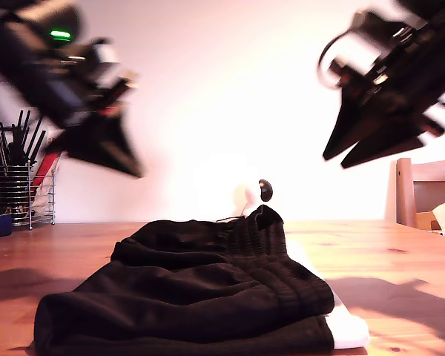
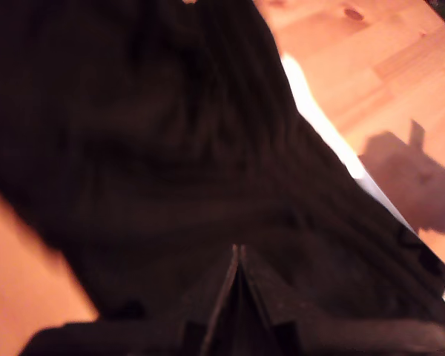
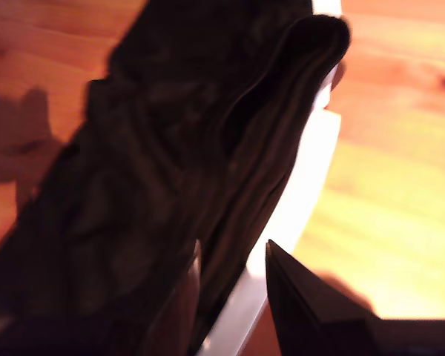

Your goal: Fold the shorts in front of you. After folding it, place it to the left side.

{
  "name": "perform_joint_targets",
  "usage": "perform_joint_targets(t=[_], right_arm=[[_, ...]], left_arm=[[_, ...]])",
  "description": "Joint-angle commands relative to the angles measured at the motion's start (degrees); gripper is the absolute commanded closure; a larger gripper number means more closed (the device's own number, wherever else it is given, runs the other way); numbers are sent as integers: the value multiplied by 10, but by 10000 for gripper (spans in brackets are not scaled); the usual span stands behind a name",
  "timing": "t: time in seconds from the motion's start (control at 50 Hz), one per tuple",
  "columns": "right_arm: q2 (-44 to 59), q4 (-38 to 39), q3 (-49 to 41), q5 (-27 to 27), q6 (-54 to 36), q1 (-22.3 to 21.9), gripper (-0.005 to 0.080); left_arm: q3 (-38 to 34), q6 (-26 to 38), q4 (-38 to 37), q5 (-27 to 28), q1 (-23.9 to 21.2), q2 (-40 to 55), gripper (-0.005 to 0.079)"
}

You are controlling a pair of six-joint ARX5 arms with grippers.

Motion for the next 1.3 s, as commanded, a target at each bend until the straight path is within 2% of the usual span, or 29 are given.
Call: perform_joint_targets(t=[0.0,0.02,0.2,0.32,0.38,0.52,0.58,0.96,1.28], right_arm=[[-10,6,-30,-5,7,2,503],[-15,7,-37,-9,6,2,503],[-49,30,-98,-19,42,2,503],[-52,-1,-109,-35,89,2,503],[-52,-15,-109,-42,114,2,503],[-52,-18,-109,-70,129,3,503],[-52,-14,-109,-73,129,3,503],[-52,16,-109,-73,110,3,503],[-48,16,-109,-73,109,3,503]], left_arm=[[-37,-13,10,11,-1,-17,761],[-46,-41,10,15,-1,-23,761],[-117,-73,10,37,0,-48,756],[-134,-106,-15,64,1,-50,734],[-134,-114,-29,79,1,-51,651],[-134,-167,-53,94,1,-51,330],[-134,-179,-76,91,1,-50,274],[-134,-201,-180,33,21,-45,274],[-134,-219,-162,38,20,10,274]])
